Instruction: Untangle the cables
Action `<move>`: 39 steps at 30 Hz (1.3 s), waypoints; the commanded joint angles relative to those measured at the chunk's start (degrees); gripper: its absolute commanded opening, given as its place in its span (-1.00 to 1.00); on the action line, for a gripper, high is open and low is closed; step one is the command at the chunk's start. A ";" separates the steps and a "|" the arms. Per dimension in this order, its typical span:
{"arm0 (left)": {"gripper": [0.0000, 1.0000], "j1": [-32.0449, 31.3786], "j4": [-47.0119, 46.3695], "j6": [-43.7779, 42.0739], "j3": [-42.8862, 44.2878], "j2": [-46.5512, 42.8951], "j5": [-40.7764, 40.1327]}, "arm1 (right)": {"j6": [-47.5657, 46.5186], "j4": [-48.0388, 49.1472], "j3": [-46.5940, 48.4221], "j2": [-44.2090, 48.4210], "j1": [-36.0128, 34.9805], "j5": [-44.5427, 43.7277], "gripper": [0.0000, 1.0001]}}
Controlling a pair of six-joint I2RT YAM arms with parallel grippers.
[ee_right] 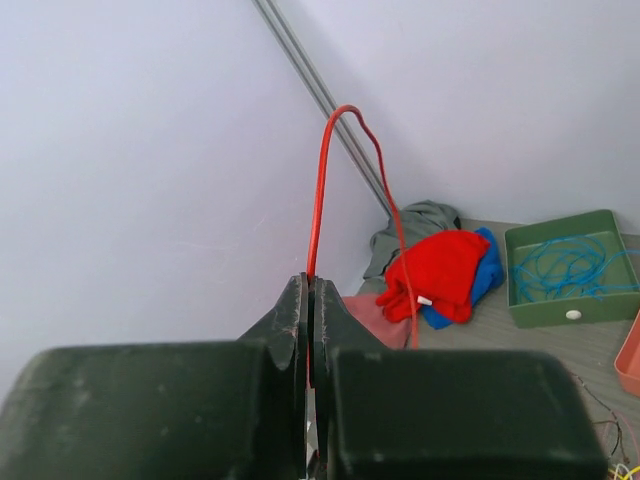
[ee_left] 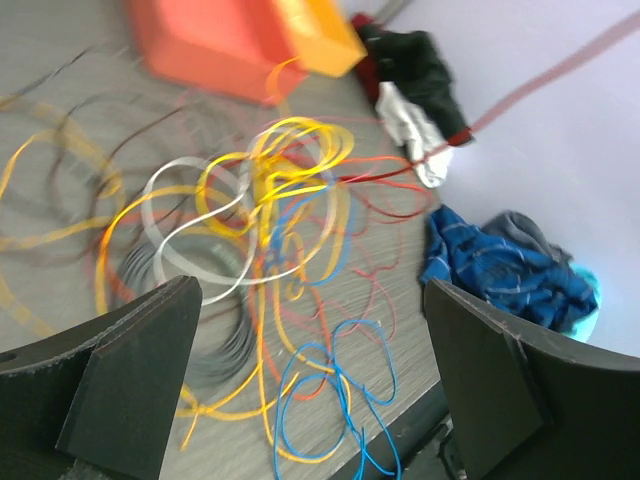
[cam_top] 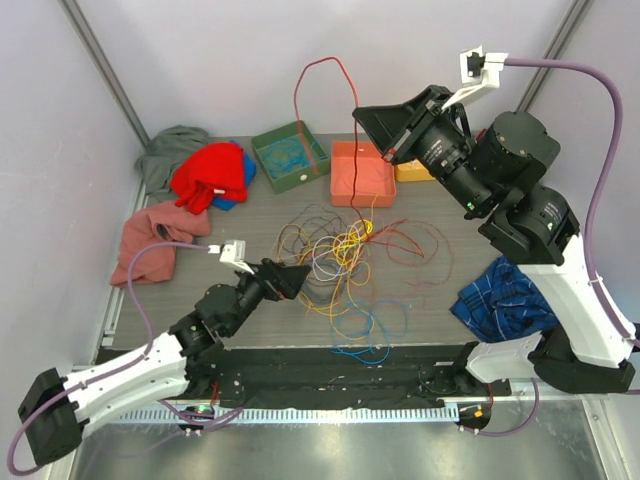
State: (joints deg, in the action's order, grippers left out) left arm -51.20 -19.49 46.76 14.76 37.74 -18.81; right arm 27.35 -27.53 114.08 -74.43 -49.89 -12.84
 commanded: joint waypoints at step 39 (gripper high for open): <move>-0.99 -2.06 -53.83 -22.95 25.32 49.13 6.05 | 7.19 0.28 -12.21 8.42 -0.30 -2.70 -0.98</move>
State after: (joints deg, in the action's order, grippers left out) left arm -53.32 -72.25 22.61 39.42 92.73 -15.09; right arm 35.53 -29.61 103.98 -68.86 -49.89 -12.53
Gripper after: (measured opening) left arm 0.023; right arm 0.028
